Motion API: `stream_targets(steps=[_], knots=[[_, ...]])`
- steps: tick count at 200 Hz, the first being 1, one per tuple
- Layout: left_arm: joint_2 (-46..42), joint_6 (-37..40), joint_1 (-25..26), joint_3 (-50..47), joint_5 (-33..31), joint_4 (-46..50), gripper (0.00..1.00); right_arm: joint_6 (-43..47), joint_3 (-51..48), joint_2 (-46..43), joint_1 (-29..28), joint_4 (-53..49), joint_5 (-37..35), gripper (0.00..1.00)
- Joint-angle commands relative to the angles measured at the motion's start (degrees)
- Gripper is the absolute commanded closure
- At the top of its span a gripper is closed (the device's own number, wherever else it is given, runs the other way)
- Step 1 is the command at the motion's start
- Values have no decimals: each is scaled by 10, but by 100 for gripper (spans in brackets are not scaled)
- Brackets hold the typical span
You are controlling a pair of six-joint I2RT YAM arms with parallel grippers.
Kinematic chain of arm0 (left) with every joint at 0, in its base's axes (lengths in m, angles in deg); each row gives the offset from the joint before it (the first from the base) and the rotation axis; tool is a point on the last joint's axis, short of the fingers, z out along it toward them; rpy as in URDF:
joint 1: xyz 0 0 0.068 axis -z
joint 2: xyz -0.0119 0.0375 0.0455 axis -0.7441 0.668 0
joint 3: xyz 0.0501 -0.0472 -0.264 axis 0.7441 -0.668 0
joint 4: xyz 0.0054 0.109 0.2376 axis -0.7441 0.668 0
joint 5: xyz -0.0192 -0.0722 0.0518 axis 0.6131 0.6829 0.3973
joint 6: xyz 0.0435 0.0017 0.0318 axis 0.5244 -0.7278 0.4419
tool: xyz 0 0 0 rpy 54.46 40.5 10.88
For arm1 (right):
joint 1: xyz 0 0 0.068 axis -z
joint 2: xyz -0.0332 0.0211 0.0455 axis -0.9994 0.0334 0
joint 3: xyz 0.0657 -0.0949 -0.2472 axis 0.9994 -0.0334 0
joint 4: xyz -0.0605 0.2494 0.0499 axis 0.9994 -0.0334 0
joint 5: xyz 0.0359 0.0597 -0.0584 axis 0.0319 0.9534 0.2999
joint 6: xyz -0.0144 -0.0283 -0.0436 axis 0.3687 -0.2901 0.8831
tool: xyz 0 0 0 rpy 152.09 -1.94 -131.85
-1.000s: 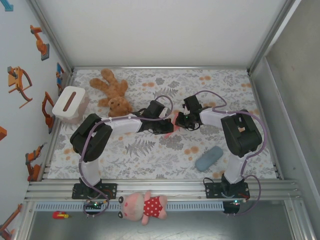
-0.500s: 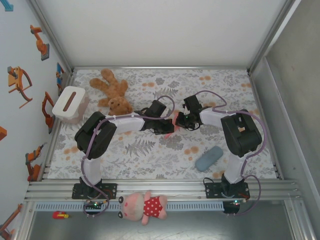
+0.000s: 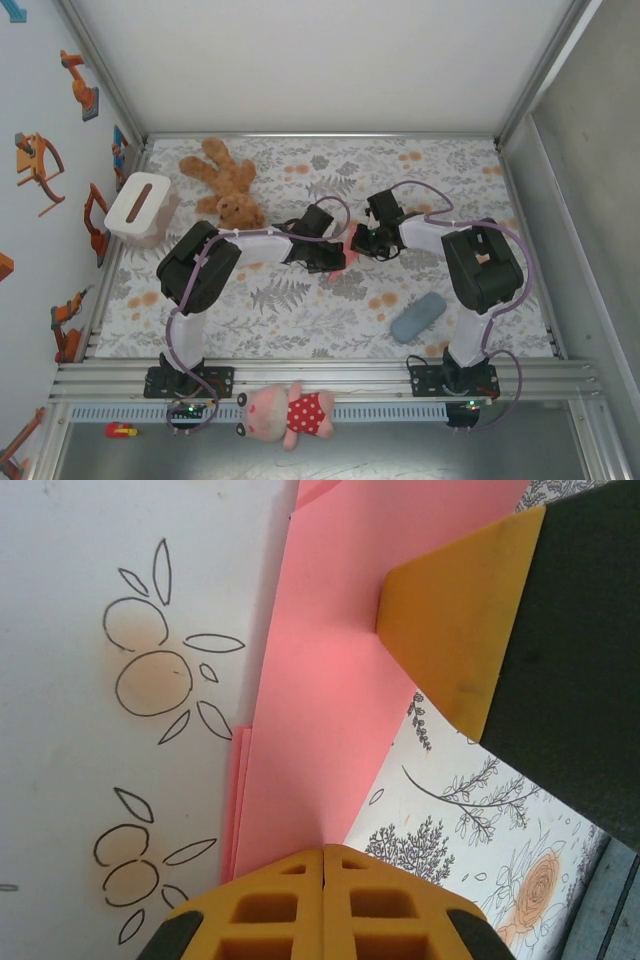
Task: Fold a paper plane with a square sheet of paper (pick it up from the middle)
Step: Fold the wing for the fifth time at the center of the table.
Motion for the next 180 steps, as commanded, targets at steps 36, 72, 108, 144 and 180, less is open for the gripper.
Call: stream_targets(steps=[36, 72, 108, 144, 180], knots=[[6, 25, -7, -5, -5, 37, 100, -1, -2, 41, 5, -57, -34, 90], [-4, 50, -5, -18, 7, 61, 100, 0, -1, 45, 5, -62, -35, 90], [-22, 68, 0, -36, 8, 91, 100, 0, -1, 48, 6, -63, -35, 90], [-32, 74, 1, -58, 15, 105, 100, 0, -3, 49, 7, -64, -36, 91], [-40, 83, 5, -69, 8, 132, 100, 0, -4, 48, 7, -65, -36, 91]])
